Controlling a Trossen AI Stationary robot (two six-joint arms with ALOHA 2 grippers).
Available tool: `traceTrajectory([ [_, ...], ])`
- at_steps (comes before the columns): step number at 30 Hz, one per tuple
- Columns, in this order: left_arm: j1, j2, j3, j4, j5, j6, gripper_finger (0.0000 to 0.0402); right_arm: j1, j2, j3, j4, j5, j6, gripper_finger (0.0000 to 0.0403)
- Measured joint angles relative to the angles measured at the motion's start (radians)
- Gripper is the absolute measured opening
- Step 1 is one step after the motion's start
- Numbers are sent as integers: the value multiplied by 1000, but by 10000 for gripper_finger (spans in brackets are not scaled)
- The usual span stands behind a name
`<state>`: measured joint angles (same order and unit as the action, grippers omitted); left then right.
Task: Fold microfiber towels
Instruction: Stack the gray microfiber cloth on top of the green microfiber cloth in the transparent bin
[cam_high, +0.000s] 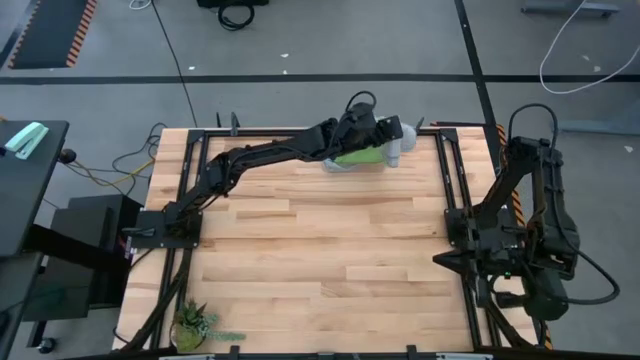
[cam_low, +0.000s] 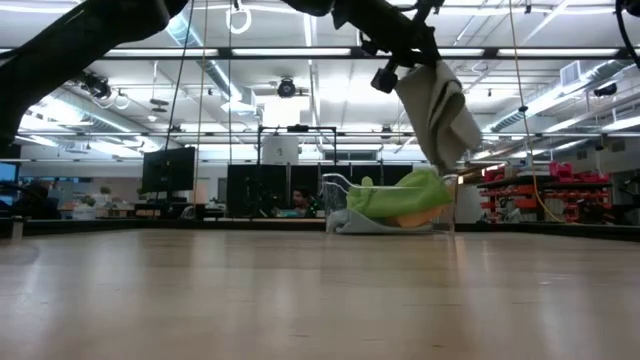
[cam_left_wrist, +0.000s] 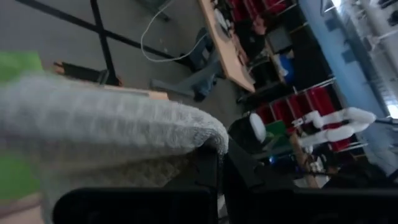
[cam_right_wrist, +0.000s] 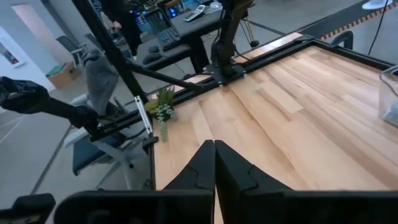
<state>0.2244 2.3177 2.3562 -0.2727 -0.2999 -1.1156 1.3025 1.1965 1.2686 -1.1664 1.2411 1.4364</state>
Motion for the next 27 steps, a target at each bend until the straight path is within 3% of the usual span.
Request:
traceTrajectory([
  [11,51,0,0,-46,120,-33,10,5,14,0,0,24,-7,7],
  [20,160,19,0,112,324,-58,10,-33,19,0,-6,41,2,5],
  [27,212,71,-1,70,465,-43,10,-116,20,-1,-7,42,8,5],
])
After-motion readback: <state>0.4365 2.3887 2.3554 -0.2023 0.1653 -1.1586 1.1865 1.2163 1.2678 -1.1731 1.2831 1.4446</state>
